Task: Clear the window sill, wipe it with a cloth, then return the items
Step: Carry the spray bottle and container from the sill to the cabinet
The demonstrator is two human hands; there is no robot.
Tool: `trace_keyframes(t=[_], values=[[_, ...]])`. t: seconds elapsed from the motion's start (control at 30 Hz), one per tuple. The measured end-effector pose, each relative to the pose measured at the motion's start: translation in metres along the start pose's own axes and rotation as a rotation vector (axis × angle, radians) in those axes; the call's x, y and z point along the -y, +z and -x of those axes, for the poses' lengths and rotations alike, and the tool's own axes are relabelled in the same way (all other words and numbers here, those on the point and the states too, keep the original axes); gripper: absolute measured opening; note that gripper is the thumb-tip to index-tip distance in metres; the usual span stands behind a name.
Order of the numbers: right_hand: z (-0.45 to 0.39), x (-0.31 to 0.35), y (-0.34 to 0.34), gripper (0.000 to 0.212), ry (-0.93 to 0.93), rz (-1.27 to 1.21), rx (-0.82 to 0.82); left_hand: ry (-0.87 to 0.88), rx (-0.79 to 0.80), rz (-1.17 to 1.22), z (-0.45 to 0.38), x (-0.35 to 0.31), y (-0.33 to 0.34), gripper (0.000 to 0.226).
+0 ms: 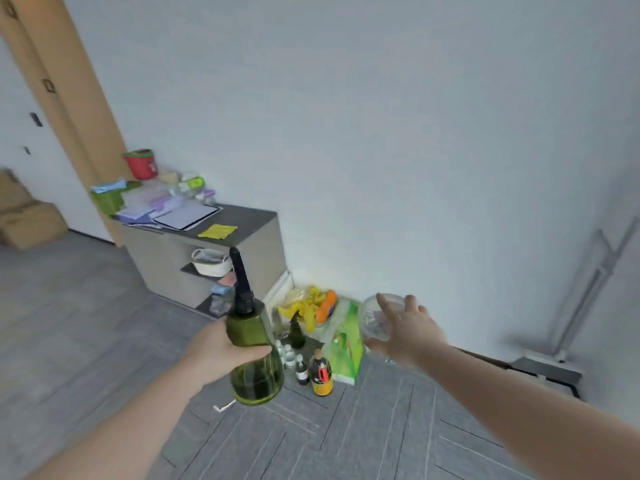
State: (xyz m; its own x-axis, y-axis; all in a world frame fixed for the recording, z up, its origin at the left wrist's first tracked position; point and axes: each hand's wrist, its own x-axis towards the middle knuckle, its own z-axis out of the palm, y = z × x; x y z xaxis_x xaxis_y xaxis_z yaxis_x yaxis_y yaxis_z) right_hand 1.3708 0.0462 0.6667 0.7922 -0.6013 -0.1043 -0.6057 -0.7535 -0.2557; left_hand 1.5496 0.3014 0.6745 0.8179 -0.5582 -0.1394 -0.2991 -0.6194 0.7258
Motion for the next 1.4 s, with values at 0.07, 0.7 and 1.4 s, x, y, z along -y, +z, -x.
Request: trace_keyframes(t=[0.07,0.7,1.4], values=[[-0.052,0.029,0.013,0.094,-0.058,-0.015,0.030,-0.055,-0.044,-0.007,-0.026,0.019,-0.019,0.042],[-0.431,0.284,0.068,0.095,-0.300,-0.063,0.153,-0.263,-0.251,-0.005,-0.315,0.129,-0.213,0.042],[-0.807,0.456,0.104,0.099,-0.043,-0.064,0.073,0.050,-0.044,-0.091,-0.811,0.195,-0.338,0.044]])
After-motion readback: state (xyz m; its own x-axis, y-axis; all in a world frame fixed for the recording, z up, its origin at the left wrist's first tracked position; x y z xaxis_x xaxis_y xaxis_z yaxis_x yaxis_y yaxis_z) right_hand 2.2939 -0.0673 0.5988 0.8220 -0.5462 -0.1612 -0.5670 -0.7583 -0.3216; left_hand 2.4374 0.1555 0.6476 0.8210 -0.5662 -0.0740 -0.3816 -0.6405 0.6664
